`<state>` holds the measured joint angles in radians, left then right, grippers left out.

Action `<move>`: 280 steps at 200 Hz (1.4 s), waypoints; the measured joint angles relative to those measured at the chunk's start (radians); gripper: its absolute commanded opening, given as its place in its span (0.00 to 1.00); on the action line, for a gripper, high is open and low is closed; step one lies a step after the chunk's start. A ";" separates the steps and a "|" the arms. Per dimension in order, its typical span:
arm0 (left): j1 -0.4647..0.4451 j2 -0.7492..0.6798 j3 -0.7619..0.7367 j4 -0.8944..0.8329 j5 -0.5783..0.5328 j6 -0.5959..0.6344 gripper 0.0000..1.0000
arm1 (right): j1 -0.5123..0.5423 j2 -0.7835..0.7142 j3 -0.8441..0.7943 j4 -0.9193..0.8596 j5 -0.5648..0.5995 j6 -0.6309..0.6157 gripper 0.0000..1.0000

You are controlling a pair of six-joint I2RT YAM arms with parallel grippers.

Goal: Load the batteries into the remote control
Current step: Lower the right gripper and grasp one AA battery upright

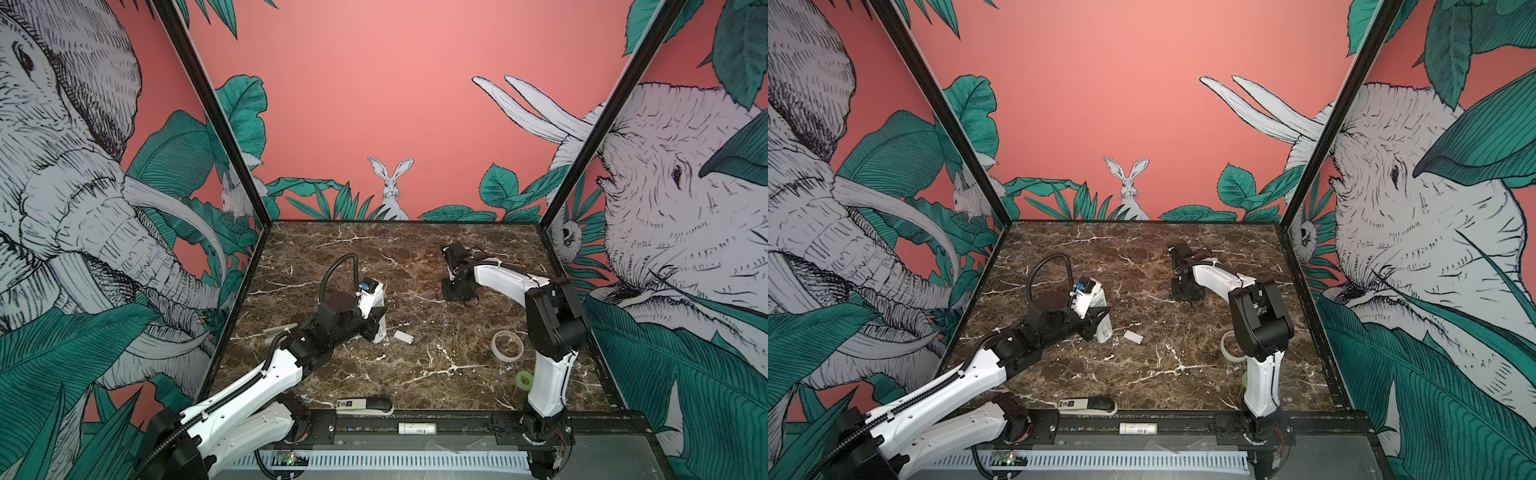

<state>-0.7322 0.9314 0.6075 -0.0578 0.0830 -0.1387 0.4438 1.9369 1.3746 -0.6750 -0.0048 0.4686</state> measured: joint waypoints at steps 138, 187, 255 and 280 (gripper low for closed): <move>0.001 0.000 0.000 0.001 0.007 0.000 0.00 | -0.013 0.037 -0.024 0.029 -0.014 0.020 0.29; 0.001 0.000 0.000 0.004 0.012 0.000 0.00 | -0.018 0.037 -0.024 0.028 -0.013 0.001 0.22; 0.001 0.005 0.012 0.004 0.025 -0.002 0.00 | -0.019 0.025 -0.049 0.047 -0.017 -0.058 0.15; 0.001 0.013 0.021 0.016 0.034 -0.005 0.00 | -0.021 0.004 -0.084 0.079 -0.029 -0.081 0.14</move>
<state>-0.7315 0.9440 0.6281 -0.0422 0.1169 -0.1436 0.4232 1.9408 1.2903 -0.5957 -0.0334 0.3878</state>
